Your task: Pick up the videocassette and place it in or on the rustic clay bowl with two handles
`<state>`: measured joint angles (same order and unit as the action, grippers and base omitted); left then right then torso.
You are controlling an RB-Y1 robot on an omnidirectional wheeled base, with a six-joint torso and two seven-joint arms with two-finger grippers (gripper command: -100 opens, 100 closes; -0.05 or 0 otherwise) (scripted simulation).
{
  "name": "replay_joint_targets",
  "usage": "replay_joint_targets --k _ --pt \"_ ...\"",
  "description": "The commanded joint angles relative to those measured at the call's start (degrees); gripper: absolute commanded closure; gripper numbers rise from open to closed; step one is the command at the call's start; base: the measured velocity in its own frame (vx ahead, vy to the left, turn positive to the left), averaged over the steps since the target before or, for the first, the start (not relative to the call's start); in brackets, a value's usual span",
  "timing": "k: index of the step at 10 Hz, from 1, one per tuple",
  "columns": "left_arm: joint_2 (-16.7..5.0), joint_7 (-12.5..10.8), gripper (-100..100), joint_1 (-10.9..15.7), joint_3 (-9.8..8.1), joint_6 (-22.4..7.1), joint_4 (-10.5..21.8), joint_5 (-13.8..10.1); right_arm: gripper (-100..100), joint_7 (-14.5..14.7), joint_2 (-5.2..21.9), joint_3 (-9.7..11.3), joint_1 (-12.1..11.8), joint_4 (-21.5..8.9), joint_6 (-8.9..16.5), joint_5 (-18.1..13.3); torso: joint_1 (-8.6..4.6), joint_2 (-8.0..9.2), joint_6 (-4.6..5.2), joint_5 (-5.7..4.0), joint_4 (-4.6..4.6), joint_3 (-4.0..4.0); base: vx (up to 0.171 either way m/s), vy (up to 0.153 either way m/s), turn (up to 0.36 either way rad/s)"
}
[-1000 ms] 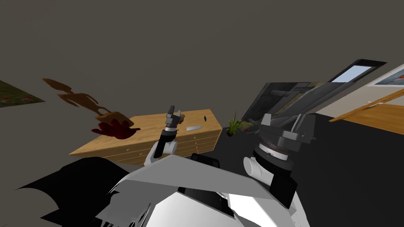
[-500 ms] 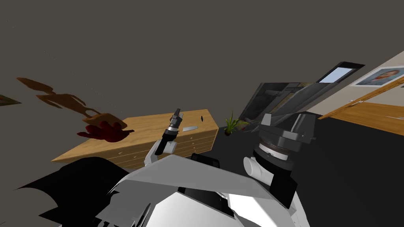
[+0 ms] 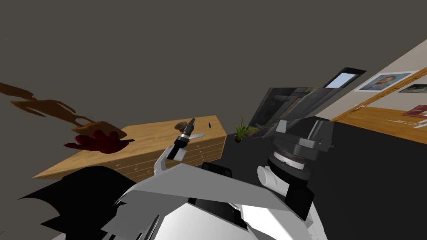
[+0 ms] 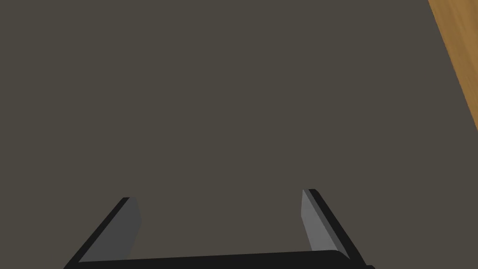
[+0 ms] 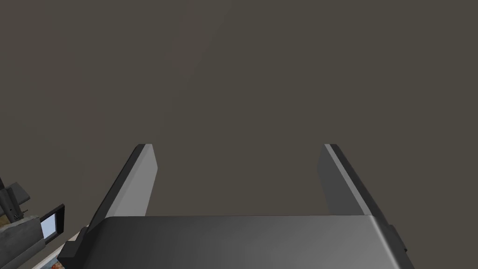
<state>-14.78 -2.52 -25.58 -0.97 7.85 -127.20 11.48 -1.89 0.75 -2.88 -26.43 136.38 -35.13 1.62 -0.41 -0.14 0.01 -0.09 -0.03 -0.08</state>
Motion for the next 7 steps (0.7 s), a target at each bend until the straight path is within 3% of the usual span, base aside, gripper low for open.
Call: replay_joint_targets --k 1,5,7 --pt "-1.4 0.6 -100 -0.3 0.46 -2.8 1.5 1.6 0 0.0 0.0 0.0 0.0 0.0 0.0 0.0 0.00 0.00 0.00 0.00 0.00 0.00 0.041 -0.125 -0.141" --pt "-3.7 1.1 -100 0.2 0.73 -6.7 3.5 3.3 0 0.0 0.0 0.0 0.0 0.0 0.0 0.0 0.03 -0.04 -0.01 0.00 -0.02 -0.03 0.054 -0.097 -0.070" --pt "-6.2 1.5 -100 0.7 1.00 -10.6 5.8 5.2 0 0.0 0.0 0.0 0.0 0.0 0.0 0.0 0.19 0.07 -0.01 0.04 0.02 0.04 0.027 -0.069 -0.091"
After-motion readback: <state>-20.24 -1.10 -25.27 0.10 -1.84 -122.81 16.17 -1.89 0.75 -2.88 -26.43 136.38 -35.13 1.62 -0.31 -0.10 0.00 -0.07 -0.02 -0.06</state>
